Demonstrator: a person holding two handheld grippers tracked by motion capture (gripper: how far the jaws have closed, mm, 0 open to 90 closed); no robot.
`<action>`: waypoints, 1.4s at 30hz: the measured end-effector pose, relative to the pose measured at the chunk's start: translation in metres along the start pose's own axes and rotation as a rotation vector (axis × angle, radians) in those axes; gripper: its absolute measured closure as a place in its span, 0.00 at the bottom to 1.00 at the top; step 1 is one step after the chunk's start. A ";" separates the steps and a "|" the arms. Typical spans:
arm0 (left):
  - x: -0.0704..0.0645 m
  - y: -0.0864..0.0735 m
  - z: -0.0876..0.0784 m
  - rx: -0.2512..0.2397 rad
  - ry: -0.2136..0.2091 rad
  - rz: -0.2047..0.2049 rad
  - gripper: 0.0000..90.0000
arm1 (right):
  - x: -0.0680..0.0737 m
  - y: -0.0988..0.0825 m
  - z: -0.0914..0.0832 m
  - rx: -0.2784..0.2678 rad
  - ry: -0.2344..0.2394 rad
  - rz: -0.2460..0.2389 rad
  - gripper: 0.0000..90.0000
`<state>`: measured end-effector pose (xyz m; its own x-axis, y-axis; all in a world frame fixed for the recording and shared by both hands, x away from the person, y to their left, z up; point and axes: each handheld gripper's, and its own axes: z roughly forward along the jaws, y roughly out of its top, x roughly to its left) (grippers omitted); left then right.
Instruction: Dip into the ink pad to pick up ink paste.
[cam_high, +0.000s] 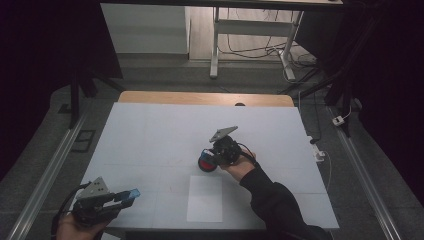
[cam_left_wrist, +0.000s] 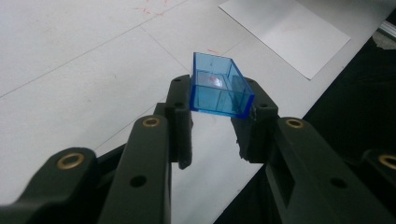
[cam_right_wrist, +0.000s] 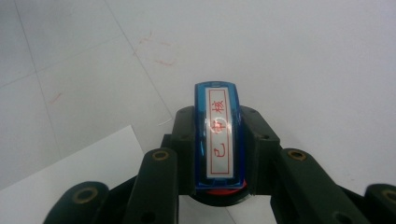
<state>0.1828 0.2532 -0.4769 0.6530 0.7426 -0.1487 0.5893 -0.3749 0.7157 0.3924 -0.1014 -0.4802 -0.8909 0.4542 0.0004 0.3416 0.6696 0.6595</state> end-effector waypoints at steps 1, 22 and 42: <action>0.000 0.000 0.000 0.000 0.000 0.001 0.76 | 0.000 0.000 0.001 0.002 0.003 -0.003 0.77; 0.000 0.000 0.001 0.005 0.003 -0.001 0.76 | -0.002 -0.001 0.008 0.028 0.020 0.027 0.78; 0.000 0.001 0.001 0.008 0.003 0.004 0.76 | 0.010 0.001 0.010 0.049 -0.046 -0.053 0.78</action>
<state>0.1833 0.2521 -0.4772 0.6539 0.7428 -0.1435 0.5906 -0.3826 0.7105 0.3869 -0.0900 -0.4868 -0.8939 0.4428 -0.0692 0.3093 0.7212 0.6199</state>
